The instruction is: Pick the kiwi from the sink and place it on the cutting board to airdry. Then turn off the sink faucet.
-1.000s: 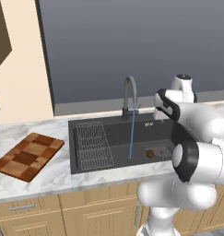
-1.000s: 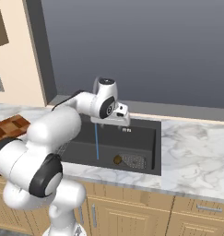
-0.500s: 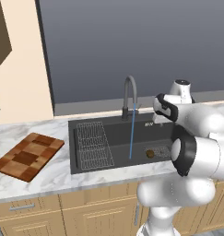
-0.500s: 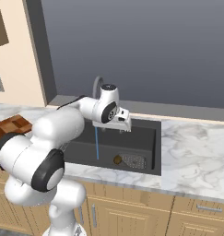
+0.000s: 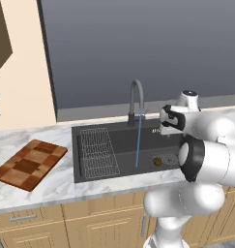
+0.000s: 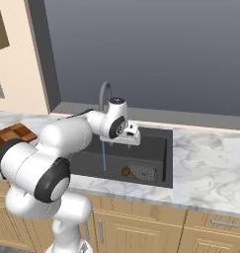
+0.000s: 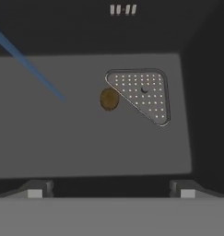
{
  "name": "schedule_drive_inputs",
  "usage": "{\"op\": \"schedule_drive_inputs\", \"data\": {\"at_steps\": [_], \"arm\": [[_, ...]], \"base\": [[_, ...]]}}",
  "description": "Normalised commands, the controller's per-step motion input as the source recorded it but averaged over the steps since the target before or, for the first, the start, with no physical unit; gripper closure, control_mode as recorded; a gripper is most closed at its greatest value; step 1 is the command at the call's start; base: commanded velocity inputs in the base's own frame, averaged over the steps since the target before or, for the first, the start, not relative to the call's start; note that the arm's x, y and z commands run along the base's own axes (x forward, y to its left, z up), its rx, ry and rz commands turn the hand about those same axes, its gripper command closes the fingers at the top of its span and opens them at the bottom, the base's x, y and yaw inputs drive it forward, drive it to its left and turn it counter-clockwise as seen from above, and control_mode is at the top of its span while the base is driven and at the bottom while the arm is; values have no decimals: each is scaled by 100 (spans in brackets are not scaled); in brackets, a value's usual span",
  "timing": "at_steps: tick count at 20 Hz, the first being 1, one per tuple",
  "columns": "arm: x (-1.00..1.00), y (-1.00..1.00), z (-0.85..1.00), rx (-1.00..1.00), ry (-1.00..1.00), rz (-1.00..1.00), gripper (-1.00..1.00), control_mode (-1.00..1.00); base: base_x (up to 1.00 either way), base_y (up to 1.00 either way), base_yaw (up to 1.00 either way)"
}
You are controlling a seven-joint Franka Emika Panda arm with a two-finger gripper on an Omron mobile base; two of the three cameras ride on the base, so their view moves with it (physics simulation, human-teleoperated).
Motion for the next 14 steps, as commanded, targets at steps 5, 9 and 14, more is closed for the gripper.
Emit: {"op": "schedule_drive_inputs", "data": {"at_steps": [5, 9, 14], "arm": [[0, 0, -26, 0, 0, 0, -100, -100], [0, 0, -23, 0, 0, 0, -100, -100], [0, 0, -21, 0, 0, 0, -100, -100]], "base": [[0, 0, 0], [0, 0, 0], [0, 0, 0]]}}
